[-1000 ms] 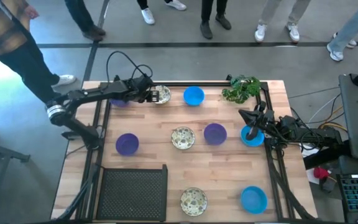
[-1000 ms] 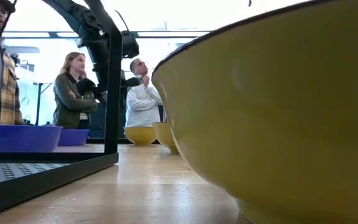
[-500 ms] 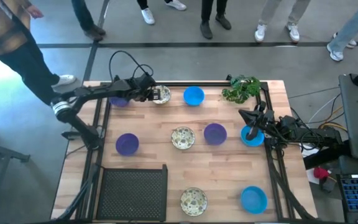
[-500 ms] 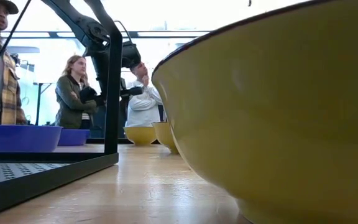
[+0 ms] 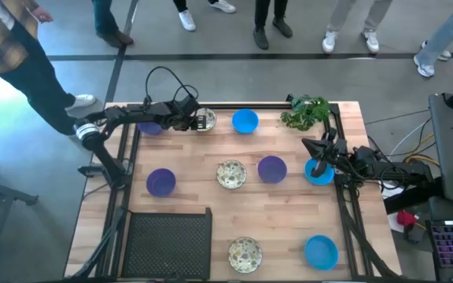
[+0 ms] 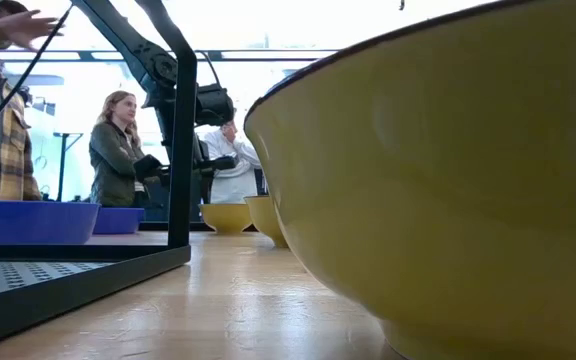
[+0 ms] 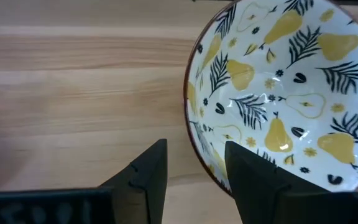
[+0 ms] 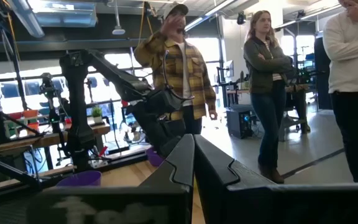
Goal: Pick & Place Mini bowls
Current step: Put the top yellow patterned bowl on the shelf
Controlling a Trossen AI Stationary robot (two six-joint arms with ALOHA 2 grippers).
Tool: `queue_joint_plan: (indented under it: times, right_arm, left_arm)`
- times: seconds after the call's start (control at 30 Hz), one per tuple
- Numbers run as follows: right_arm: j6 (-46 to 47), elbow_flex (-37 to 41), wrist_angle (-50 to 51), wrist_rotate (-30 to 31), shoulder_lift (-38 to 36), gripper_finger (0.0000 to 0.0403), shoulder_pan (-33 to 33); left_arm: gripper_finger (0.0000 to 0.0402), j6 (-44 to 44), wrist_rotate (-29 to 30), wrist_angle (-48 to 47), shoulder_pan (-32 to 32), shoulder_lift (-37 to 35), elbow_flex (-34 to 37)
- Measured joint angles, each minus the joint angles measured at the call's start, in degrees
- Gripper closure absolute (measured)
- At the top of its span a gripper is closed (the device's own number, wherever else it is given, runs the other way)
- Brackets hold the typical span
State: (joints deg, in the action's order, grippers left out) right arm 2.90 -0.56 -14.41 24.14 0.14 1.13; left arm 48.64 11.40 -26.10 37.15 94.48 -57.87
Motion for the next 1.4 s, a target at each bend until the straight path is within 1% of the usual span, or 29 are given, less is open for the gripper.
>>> queue_joint_plan:
  times: [0.37,0.47,0.9,1.03,1.23,1.4]
  right_arm:
    - [0.1,0.0,0.0,0.0,0.0,0.0394,0.0]
    - [0.1,0.0,0.0,0.0,0.0,0.0394,0.0]
    - [0.0,0.0,0.0,0.0,0.0,0.0394,0.0]
    - [0.1,0.0,0.0,0.0,0.0,0.0394,0.0]
    - [0.1,0.0,0.0,0.0,0.0,0.0394,0.0]
    - [0.1,0.0,0.0,0.0,0.0,0.0394,0.0]
  left_arm:
    - [0.025,0.0,0.1,1.4,0.0,1.3,0.0]
    - [0.0257,0.1,0.1,1.5,0.0,1.4,0.0]
    - [0.0307,1.3,0.2,1.7,0.0,2.5,0.0]
    - [0.0334,1.3,0.2,1.7,0.0,2.5,0.0]
    - [0.0387,1.4,0.0,2.8,0.0,2.2,-0.3]
    - [0.0393,0.8,0.0,3.0,0.1,2.0,-0.2]
